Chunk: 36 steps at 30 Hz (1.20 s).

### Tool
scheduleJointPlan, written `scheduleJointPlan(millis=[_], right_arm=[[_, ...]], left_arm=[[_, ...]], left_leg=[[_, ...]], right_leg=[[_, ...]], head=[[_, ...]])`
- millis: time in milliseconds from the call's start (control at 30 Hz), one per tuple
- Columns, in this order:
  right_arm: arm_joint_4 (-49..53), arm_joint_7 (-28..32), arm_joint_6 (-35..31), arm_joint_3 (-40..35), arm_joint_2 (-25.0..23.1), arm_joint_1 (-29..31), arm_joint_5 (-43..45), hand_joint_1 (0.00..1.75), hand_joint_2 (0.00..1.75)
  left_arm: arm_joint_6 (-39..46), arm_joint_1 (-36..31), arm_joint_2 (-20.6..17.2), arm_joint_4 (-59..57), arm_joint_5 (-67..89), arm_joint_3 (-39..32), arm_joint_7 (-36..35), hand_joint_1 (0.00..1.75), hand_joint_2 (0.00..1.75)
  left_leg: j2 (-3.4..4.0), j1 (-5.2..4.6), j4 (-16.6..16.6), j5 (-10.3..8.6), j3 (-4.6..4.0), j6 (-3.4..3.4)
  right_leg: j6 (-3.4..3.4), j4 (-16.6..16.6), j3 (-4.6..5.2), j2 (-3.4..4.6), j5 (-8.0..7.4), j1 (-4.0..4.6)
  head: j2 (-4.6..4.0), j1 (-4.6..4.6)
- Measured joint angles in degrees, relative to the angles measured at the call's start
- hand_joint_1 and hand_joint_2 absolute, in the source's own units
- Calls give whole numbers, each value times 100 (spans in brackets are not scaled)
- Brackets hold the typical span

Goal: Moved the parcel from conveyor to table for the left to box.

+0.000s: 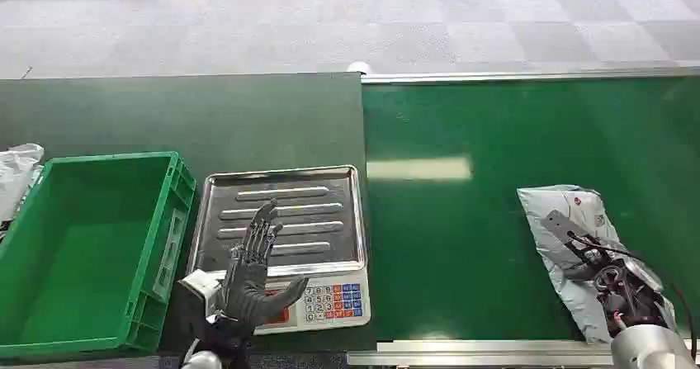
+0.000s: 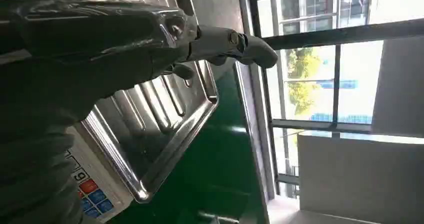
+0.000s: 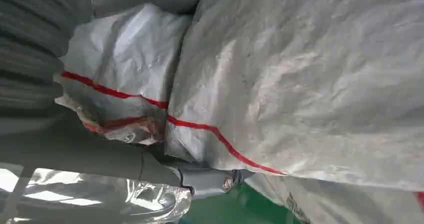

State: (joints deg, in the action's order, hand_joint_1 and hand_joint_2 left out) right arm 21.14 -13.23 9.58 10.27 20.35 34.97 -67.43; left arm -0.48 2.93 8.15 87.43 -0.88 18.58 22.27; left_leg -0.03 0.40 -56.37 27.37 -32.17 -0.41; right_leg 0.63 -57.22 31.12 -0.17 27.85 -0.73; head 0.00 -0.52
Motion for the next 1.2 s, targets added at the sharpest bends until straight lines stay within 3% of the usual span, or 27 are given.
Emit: scheduleJointPlan(millis=[167, 400, 800, 967, 1100, 1200], right_arm=[[2, 475, -559, -131, -53, 57, 9, 175, 175], [352, 1714, -2190, -427, -247, 71, 199, 175, 175], [643, 1953, -2519, -597, -348, 17, 389, 175, 175], [1131, 2416, -3247, -667, -385, -206, 969, 175, 175], [2021, 3470, -4403, -680, -488, -584, 1846, 175, 175], [2982, 3871, -4746, -851, -560, -882, 2061, 175, 175]], left_arm=[[70, 115, -18, 81, -17, -26, 0, 0, 175], [228, 351, -37, 348, -140, -123, 107, 0, 175], [302, 418, -50, 439, -199, -197, 206, 0, 175], [838, 416, -35, 470, -190, -249, 722, 0, 175], [1817, 368, 50, 546, 81, -293, 1386, 0, 175], [2283, 257, 96, 592, 55, -273, 1666, 0, 175]], left_leg=[[3, 0, 0, 0, 0, 0], [0, 2, 0, -1, 0, -1], [0, 0, 0, -1, -2, 0], [0, 1, 0, -1, -3, -1], [0, 1, 0, -1, -5, -1], [4, 1, 2, 0, -8, 0]], right_leg=[[0, -1, 0, 2, -1, 0], [-1, -1, 2, -1, 0, 2], [0, -1, 3, 0, 0, 0], [-1, -1, 4, 0, 0, 2], [0, -1, 6, -1, 1, 2], [0, -2, 6, 2, 1, 2]], head=[[0, 0], [0, -2], [0, 0], [0, 0], [0, 2], [0, 0]])
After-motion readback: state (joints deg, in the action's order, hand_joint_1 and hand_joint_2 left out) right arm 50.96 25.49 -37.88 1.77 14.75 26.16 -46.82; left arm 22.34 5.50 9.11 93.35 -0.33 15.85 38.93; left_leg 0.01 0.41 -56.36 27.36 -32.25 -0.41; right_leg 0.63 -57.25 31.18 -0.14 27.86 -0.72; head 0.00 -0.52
